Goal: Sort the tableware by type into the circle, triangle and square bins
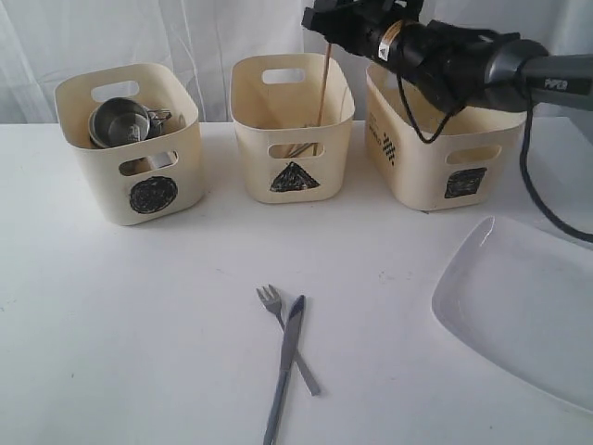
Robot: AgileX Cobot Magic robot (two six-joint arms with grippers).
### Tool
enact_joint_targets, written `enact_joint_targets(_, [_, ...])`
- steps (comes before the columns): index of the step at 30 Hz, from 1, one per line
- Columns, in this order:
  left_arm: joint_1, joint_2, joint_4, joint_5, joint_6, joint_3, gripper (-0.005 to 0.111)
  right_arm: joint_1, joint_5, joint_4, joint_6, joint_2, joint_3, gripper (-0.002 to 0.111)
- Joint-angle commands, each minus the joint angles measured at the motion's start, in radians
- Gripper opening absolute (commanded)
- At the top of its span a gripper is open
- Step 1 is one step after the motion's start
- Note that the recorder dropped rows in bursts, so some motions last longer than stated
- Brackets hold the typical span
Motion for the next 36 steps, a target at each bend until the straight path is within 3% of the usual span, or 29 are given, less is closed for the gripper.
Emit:
enact_joint_targets(1, [0.005,-0.004,-0.007,0.025,0.000,0.011,0.000,0.009,0.449,-0.265,0.273,-0.131,-0.003,0.033])
enact_joint_targets(4, [0.005,-0.004,-0.007,0.025,0.000,0.011,0.000,0.040,0.811,-0.252,0.222,-0.238,0.030,0.024])
enact_joint_targets(8, [0.005,-0.004,-0.007,0.025,0.000,0.011,0.000,0.083,1.074,-0.069,-0.157,-0.359,0.075,0.010])
enact_joint_targets(12, [0.005,-0.004,-0.007,0.025,0.000,0.011,0.000,0.116,1.170,0.122,-0.403,-0.438,0.137,0.000])
enact_joint_targets(20, [0.005,-0.004,-0.007,0.025,0.000,0.011,0.000,0.180,1.230,0.327,-0.555,-0.503,0.272,0.000])
enact_joint_targets(32, [0.005,-0.004,-0.007,0.025,0.000,0.011,0.000,0.218,1.569,0.932,-0.840,-0.503,0.336,0.000])
enact_joint_targets(36, [0.005,-0.004,-0.007,0.025,0.000,0.011,0.000,0.344,1.491,0.964,-0.815,-0.503,0.409,0.000])
